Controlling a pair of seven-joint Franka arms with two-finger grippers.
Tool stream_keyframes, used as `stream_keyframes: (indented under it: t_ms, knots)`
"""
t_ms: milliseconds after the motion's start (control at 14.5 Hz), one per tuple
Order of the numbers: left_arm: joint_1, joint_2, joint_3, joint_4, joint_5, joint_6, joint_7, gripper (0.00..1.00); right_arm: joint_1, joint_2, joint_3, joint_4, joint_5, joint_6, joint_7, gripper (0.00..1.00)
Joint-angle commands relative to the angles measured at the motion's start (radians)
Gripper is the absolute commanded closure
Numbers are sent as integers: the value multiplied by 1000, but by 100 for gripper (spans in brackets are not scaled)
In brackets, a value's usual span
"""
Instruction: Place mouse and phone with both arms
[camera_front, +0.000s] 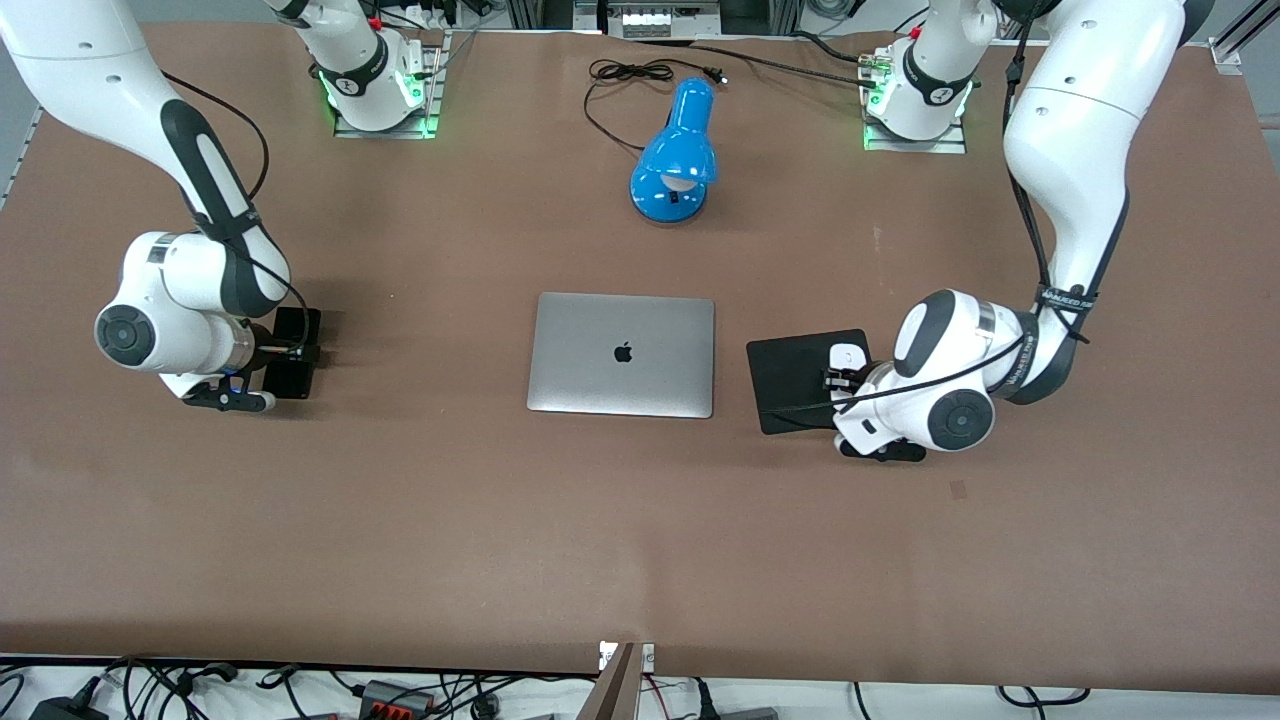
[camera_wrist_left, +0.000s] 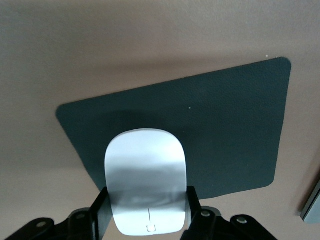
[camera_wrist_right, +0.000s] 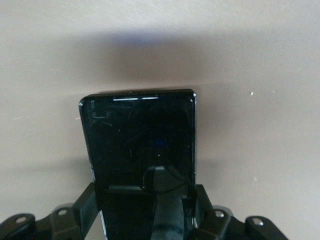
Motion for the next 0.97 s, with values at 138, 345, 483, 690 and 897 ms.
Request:
stream_keyframes:
  t_ms: [138, 345, 483, 690, 897]
  knots:
    - [-25, 17, -2, -8, 3, 29, -13, 64, 122, -43, 8, 157, 2, -186, 77, 82]
    - [-36, 31, -1, -8, 5, 48, -12, 63, 243, -32, 9, 159, 31, -167, 227, 82]
    - [-36, 39, -1, -10, 5, 56, -12, 61, 286, -14, 8, 157, 80, -132, 271, 82]
    - [-34, 47, -1, -10, 5, 62, -13, 44, 323, 28, 9, 157, 142, -62, 272, 81]
    - [-25, 44, -1, -10, 6, 57, -12, 15, 387, 63, 9, 156, 163, -5, 343, 82]
